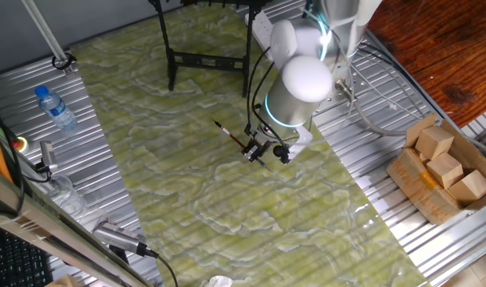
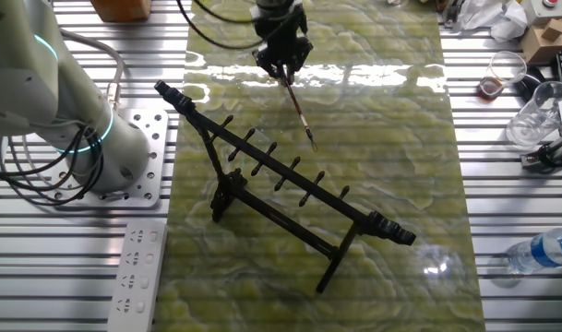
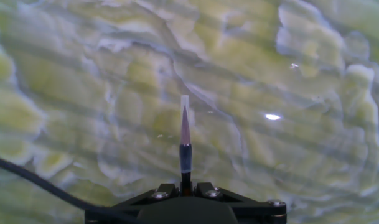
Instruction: Place the brush on the pen rack
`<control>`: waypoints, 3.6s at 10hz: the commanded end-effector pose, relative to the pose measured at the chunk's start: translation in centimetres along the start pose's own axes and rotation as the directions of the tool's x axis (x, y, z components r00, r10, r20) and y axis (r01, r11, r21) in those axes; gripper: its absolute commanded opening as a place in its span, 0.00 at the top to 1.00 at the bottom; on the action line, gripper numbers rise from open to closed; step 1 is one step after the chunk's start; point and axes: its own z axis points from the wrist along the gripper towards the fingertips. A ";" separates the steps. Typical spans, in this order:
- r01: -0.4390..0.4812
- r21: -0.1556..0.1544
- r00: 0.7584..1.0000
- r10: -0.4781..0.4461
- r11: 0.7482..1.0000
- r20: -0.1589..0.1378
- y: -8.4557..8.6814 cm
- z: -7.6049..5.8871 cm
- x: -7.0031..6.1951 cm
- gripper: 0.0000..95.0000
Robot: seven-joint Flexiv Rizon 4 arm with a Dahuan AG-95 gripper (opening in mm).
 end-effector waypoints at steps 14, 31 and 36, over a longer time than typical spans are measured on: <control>-0.078 -0.048 0.986 0.070 0.996 -0.151 1.1 -2.9 1.1 1.00; -0.334 -0.073 0.921 0.309 0.940 -0.239 1.0 -2.6 1.3 1.00; -0.408 -0.080 0.881 0.370 0.909 -0.295 1.0 -2.6 1.3 1.00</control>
